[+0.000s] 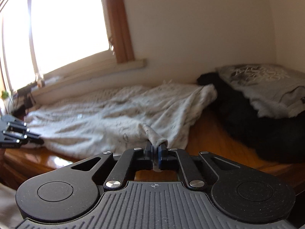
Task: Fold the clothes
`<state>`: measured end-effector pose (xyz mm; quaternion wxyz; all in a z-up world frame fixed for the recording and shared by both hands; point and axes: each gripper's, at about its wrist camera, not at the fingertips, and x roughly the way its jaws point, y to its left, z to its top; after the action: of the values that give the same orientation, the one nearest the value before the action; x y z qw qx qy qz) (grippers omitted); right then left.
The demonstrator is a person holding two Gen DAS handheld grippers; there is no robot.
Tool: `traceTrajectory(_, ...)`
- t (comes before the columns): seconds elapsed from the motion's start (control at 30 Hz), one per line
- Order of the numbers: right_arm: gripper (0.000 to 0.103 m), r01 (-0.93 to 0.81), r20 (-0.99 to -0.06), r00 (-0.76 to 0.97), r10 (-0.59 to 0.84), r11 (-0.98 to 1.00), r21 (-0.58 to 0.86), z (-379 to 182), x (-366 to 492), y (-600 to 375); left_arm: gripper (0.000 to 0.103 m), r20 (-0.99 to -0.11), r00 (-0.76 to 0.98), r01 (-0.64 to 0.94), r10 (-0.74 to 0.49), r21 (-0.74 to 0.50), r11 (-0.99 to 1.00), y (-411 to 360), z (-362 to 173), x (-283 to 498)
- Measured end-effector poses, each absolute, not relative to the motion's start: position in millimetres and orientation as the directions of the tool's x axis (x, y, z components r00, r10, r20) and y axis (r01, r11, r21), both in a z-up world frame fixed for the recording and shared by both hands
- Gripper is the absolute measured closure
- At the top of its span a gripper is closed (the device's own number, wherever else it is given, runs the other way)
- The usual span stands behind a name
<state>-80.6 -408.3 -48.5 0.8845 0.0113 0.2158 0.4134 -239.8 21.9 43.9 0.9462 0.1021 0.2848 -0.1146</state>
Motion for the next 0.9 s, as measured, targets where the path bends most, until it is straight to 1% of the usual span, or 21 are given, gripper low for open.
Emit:
traceTrajectory(0.17,0.099,-0.724,-0.344,0.585,0.735,0.664,0.187,-37,-75,-422,0.098,-0.546,0.805,0.313,-0.234,0.055,0.948,27,59,-251)
traceTrajectory(0.23,0.098,-0.744,-0.362,0.561,0.744,0.645,0.175,-39,-74,-425,0.096,-0.568,0.789,0.318,-0.235,0.05,0.947,28,53,-249)
traceTrajectory(0.3,0.095,-0.749,-0.392,0.545,0.741,0.641,0.169,-43,-73,-428,0.091,-0.588,0.773,0.321,-0.236,0.044,0.946,29,48,-248)
traceTrajectory(0.33,0.088,-0.737,-0.4,0.555,0.73,0.654,0.171,-45,-73,-431,0.089,-0.586,0.775,0.314,-0.235,0.035,0.949,32,47,-249)
traceTrajectory(0.37,0.082,-0.725,-0.408,0.564,0.718,0.667,0.173,-48,-72,-433,0.082,-0.584,0.777,0.306,-0.234,0.026,0.952,35,46,-250)
traceTrajectory(0.4,0.08,-0.715,-0.402,0.574,0.713,0.676,0.18,-49,-72,-436,0.072,-0.574,0.787,0.291,-0.227,0.022,0.956,39,48,-253)
traceTrajectory(0.43,0.078,-0.705,-0.391,0.584,0.712,0.683,0.189,-49,-72,-440,0.067,-0.565,0.796,0.276,-0.218,0.018,0.961,43,49,-255)
traceTrajectory(0.47,0.077,-0.697,-0.381,0.596,0.707,0.691,0.19,-48,-73,-441,0.059,-0.557,0.806,0.258,-0.203,0.021,0.966,47,51,-257)
traceTrajectory(0.53,0.077,-0.679,-0.342,0.646,0.682,0.718,0.15,-43,-80,-437,0.058,-0.542,0.823,0.219,-0.168,0.029,0.975,56,55,-258)
traceTrajectory(0.57,0.077,-0.668,-0.32,0.671,0.668,0.733,0.128,-40,-84,-434,0.053,-0.539,0.828,0.206,-0.154,0.037,0.978,59,56,-256)
traceTrajectory(0.6,0.077,-0.646,-0.288,0.707,0.646,0.756,0.107,-36,-88,-430,0.043,-0.531,0.836,0.195,-0.138,0.053,0.979,62,57,-253)
traceTrajectory(0.63,0.077,-0.618,-0.25,0.746,0.618,0.781,0.086,-32,-93,-426,0.039,-0.524,0.843,0.185,-0.122,0.068,0.98,65,57,-249)
traceTrajectory(0.67,0.076,-0.588,-0.21,0.781,0.588,0.806,0.068,-28,-98,-421,0.037,-0.52,0.848,0.175,-0.106,0.087,0.981,66,56,-245)
traceTrajectory(0.7,0.076,-0.6,-0.201,0.771,0.604,0.795,0.086,-28,-99,-416,0.037,-0.525,0.845,0.169,-0.097,0.092,0.981,70,54,-239)
traceTrajectory(0.8,0.076,-0.684,-0.205,0.675,0.709,0.705,0.187,-32,-100,-398,0.037,-0.531,0.845,0.137,-0.066,0.094,0.986,83,51,-225)
traceTrajectory(0.9,0.076,-0.748,-0.267,0.593,0.76,0.642,0.168,-46,-107,-371,0.037,-0.527,0.848,0.103,-0.052,0.068,0.992,101,50,-220)
